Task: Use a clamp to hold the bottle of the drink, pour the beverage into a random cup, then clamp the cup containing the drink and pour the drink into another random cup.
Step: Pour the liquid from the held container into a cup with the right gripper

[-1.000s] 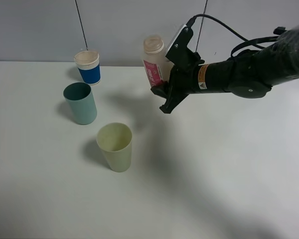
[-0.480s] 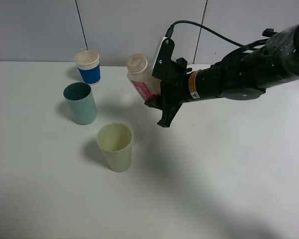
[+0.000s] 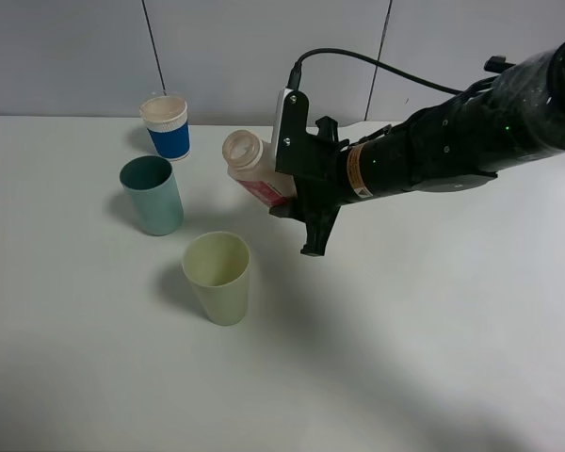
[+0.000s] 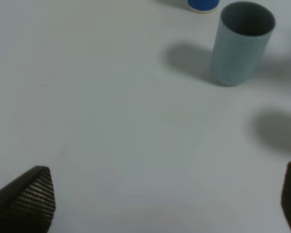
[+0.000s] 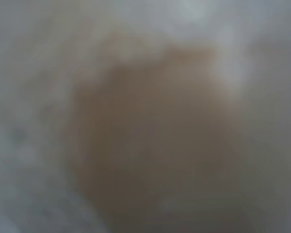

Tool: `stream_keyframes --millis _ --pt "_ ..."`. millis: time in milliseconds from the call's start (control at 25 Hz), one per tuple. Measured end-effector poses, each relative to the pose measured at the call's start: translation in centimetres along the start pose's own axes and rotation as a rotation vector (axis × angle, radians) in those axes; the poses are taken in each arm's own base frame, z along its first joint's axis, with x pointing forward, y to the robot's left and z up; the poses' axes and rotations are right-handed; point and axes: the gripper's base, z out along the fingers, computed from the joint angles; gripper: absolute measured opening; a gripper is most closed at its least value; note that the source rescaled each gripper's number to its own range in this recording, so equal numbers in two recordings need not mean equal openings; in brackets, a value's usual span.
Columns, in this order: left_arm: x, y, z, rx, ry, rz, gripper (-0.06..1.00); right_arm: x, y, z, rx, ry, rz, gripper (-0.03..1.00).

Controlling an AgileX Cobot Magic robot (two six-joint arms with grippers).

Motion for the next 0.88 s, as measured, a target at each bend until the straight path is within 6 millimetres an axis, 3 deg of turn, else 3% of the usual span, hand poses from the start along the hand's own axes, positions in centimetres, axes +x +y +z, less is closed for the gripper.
stream_keyframes --millis 520,880 --pt "0.0 0.0 0.0 0.0 0.0 0.0 0.95 0.17 0.31 0.0 -0.034 0.018 -0.21 0.03" --pt "0.0 0.0 0.0 0.0 0.0 0.0 0.95 0.17 0.31 0.0 -0.035 0.018 -0.246 0.03"
